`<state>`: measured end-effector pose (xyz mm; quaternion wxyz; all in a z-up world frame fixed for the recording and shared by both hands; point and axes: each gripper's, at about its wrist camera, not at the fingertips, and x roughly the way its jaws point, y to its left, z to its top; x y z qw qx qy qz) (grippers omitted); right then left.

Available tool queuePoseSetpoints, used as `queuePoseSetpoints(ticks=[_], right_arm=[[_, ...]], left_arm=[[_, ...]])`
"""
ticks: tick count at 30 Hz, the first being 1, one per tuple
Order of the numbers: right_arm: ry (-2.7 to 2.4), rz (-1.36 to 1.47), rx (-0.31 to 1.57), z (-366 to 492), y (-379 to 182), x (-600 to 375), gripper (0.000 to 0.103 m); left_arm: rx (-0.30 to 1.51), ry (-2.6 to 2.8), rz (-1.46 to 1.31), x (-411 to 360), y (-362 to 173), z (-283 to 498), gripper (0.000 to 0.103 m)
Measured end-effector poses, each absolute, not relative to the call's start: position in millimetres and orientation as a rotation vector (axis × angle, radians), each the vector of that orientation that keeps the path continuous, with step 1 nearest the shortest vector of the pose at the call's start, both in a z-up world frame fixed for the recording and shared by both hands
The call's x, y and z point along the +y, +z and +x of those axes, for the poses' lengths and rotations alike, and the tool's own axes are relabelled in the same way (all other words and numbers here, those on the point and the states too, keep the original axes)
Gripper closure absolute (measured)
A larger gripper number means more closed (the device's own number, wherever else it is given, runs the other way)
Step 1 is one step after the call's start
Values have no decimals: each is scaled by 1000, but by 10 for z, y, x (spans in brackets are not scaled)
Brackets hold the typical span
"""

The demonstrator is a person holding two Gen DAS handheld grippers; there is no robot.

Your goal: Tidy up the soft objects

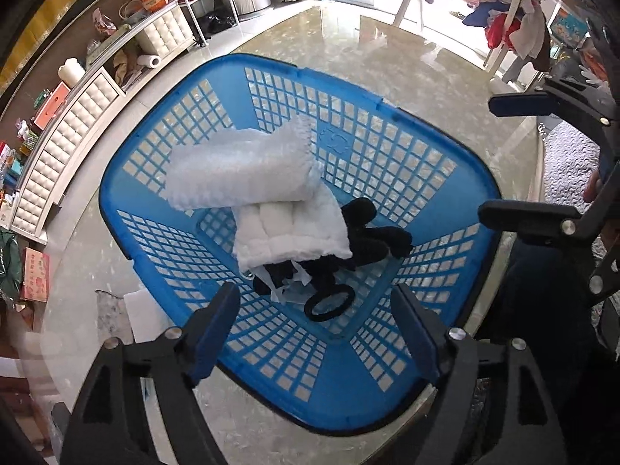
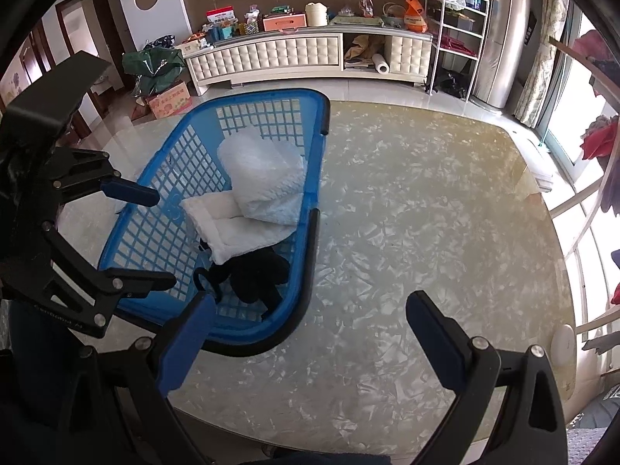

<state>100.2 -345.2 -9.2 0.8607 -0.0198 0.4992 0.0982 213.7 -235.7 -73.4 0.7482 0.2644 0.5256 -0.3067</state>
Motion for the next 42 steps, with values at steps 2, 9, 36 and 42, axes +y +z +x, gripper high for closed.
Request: queuePoseSetpoints(ticks=[2, 9, 36, 42], right_arm=[[204, -46, 1046, 995, -70, -3422, 4], [200, -64, 1035, 951, 45, -3294, 4], [226, -151, 967, 796, 429, -2438, 4], [264, -171, 964, 830, 428, -2156, 4]], left_arm=[[1149, -678, 567, -2340, -702, 2120, 24], [1088, -667, 508, -2145, -492, 2022, 20], [895, -549, 360, -1121, 128, 1520, 0], [870, -511, 332, -811, 209, 1429, 0]])
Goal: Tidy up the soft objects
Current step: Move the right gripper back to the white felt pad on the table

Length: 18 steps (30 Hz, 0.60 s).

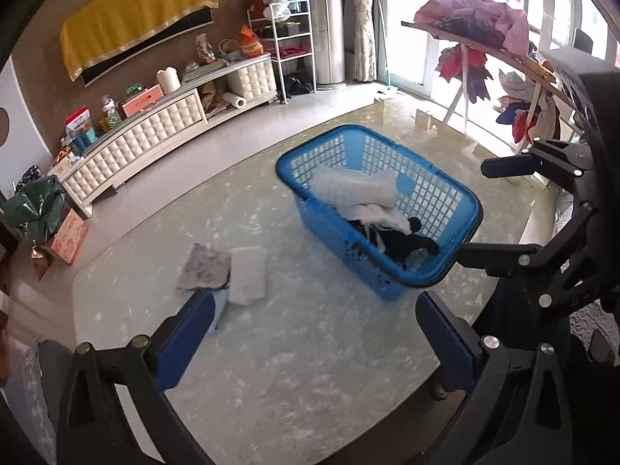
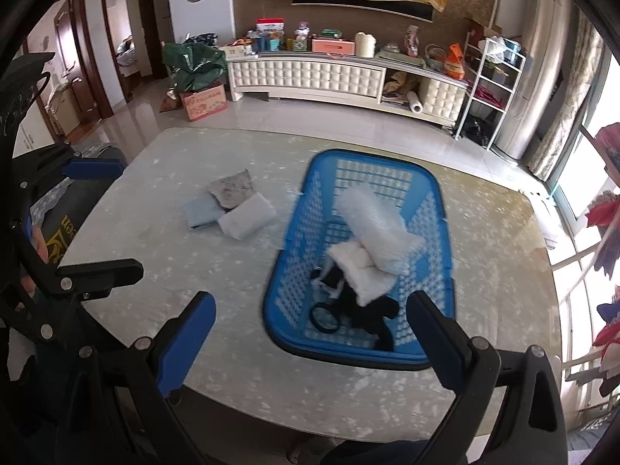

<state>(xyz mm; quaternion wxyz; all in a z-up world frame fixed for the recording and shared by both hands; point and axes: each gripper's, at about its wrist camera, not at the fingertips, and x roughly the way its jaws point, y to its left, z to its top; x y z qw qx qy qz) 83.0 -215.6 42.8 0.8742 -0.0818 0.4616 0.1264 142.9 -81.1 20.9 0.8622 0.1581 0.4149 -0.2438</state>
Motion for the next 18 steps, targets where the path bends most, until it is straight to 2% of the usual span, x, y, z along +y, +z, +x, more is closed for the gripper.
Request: queuePoseSetpoints(ticks=[18], right_arm=[[368, -247, 987, 1207, 240, -1421, 4]], left_arm=[[899, -354, 221, 122, 52, 1466, 0]])
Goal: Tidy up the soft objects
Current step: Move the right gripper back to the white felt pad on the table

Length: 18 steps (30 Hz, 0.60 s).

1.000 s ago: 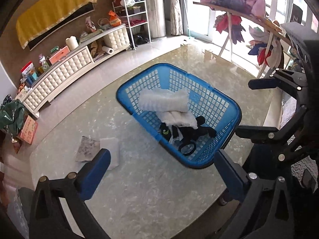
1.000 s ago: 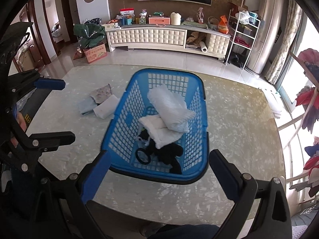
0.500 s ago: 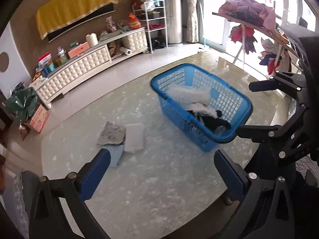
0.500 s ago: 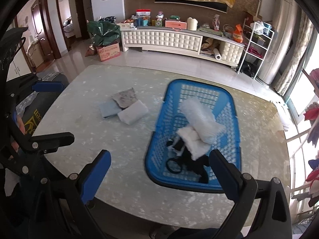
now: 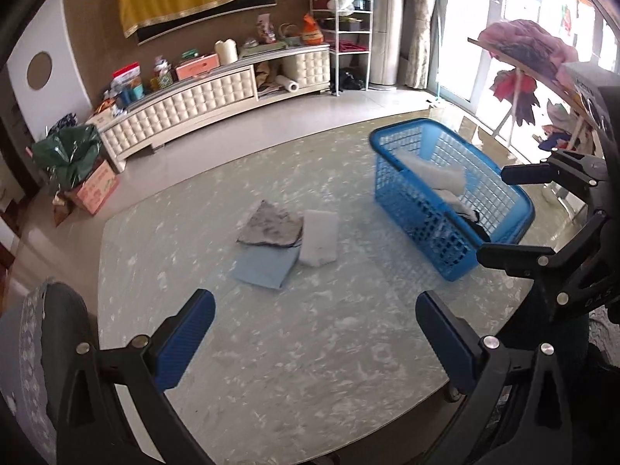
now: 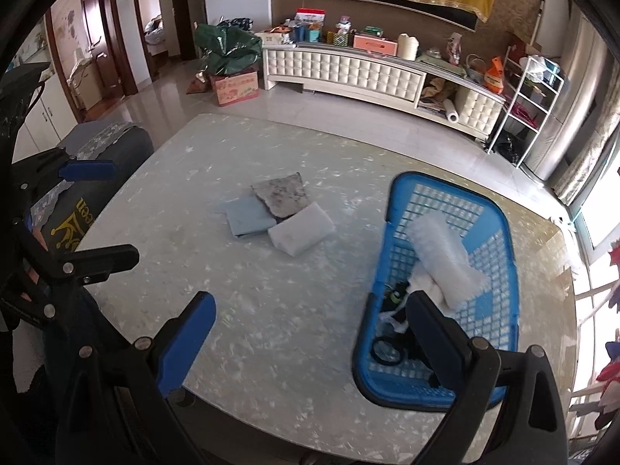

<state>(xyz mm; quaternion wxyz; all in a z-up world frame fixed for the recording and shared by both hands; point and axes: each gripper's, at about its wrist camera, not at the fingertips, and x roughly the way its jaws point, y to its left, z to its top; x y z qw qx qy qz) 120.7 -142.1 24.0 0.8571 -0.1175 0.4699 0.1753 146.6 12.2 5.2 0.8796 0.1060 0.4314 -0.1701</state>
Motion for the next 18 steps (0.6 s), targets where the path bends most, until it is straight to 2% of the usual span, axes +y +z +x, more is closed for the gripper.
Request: queuePoseSetpoints(ticks=[18], right_arm=[[378, -247, 1053, 1529, -56, -820, 4]], left_arm=[[940, -265, 62, 898, -316, 1825, 0]])
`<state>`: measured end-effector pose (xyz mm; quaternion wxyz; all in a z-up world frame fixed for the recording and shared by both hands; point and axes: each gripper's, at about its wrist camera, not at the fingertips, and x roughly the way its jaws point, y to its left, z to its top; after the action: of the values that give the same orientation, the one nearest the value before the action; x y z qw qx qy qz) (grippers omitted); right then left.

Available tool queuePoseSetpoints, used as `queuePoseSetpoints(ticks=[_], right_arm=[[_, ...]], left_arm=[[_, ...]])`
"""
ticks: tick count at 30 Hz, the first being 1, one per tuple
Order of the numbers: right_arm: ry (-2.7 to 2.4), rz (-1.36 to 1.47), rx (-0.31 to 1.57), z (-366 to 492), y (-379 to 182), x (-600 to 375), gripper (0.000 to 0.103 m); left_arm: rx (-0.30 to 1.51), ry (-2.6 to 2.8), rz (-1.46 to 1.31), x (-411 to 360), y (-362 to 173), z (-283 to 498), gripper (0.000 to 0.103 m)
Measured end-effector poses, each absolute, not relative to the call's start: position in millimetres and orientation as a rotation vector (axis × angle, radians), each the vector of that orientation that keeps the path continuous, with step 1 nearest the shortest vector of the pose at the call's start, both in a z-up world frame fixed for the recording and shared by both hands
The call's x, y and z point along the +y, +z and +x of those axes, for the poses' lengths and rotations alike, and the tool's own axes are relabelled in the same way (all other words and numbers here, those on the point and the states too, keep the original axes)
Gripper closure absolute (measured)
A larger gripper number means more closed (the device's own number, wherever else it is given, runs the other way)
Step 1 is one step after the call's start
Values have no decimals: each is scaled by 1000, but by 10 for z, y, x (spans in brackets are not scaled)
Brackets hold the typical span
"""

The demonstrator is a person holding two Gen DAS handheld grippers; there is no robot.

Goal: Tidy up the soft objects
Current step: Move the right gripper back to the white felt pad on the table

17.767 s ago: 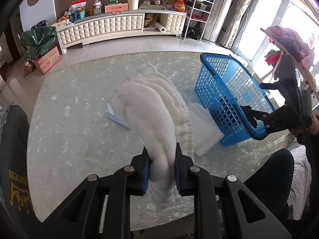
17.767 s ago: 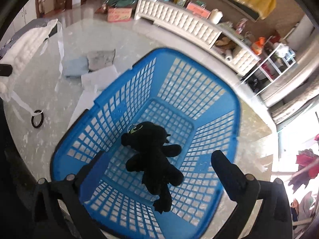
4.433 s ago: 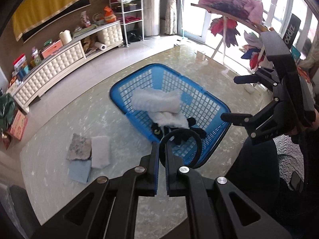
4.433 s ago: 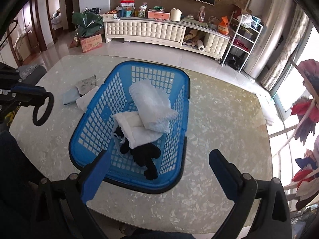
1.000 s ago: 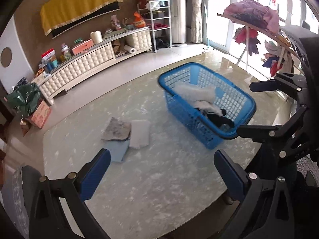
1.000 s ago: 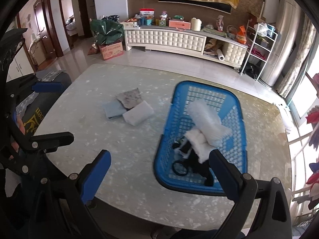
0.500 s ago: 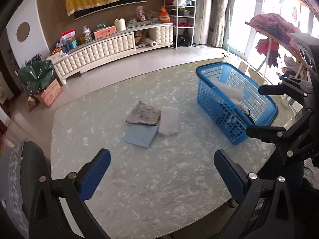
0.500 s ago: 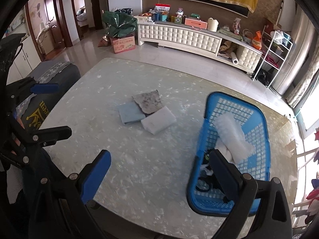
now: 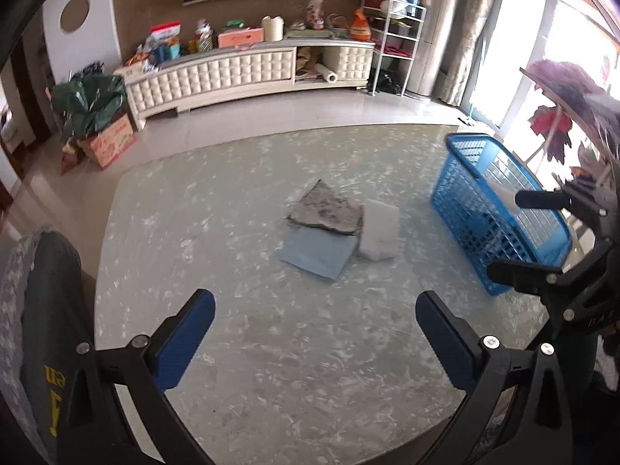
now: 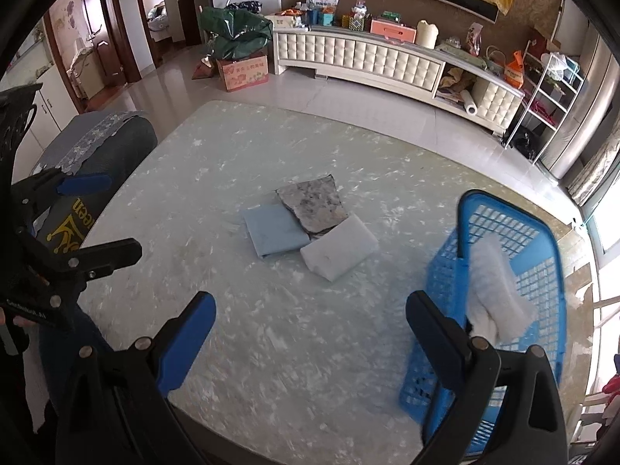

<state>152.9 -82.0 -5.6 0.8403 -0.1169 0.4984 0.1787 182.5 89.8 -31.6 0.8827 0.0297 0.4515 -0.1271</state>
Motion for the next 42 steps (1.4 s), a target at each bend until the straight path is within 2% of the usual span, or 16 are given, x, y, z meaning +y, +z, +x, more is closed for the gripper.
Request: queuePoseSetpoints(ticks=[23, 42], right_arm=[[249, -179, 1205, 2253, -802, -568, 4], [121, -115, 1289, 2676, -1335, -821, 7]], left_arm=[[1041, -228, 23, 1371, -1139, 2565, 0], [1058, -270, 20, 1425, -1492, 2676, 0]])
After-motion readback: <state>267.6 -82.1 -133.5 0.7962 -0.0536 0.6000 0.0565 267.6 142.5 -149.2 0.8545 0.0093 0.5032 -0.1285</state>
